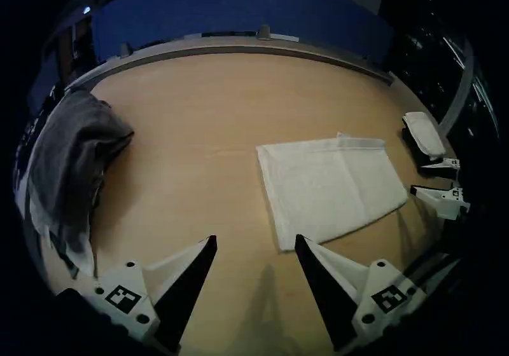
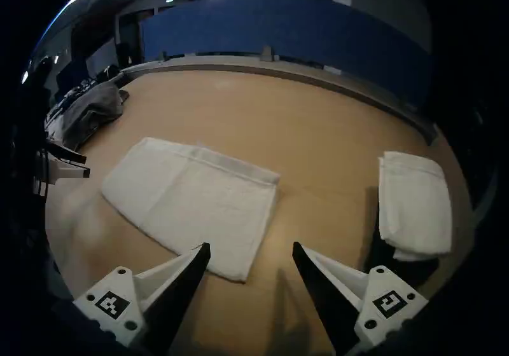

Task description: Fold towel

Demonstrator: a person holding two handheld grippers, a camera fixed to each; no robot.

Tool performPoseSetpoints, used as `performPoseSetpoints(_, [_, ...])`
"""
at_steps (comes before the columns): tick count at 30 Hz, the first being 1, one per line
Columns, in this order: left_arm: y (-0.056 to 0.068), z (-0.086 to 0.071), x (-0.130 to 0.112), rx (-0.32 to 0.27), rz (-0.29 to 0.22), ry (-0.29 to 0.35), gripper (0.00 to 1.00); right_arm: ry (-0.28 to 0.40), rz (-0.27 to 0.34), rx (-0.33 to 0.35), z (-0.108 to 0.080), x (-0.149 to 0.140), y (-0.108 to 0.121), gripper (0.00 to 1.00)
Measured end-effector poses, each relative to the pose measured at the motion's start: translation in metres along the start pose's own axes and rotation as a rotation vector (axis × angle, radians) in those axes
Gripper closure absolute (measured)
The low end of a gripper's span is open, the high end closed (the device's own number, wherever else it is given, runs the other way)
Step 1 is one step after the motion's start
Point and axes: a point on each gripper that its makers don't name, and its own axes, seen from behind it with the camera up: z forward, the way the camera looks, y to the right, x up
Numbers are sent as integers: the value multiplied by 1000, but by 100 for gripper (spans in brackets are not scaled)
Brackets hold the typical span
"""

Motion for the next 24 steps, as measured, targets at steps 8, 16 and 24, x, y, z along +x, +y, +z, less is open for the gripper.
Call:
performPoseSetpoints(8, [-6,-11,-22,10,-37,-20,9,-39,10,29,5,-20,-8,1])
performPoseSetpoints(16, [-5,-15,-32,6,-65,-27,9,-71,18,62,14,-31,-15,15])
performPoseSetpoints(24, [-1,-16,-36,-3,-73,-30,9,-96,23,63,17,-38,-12,31])
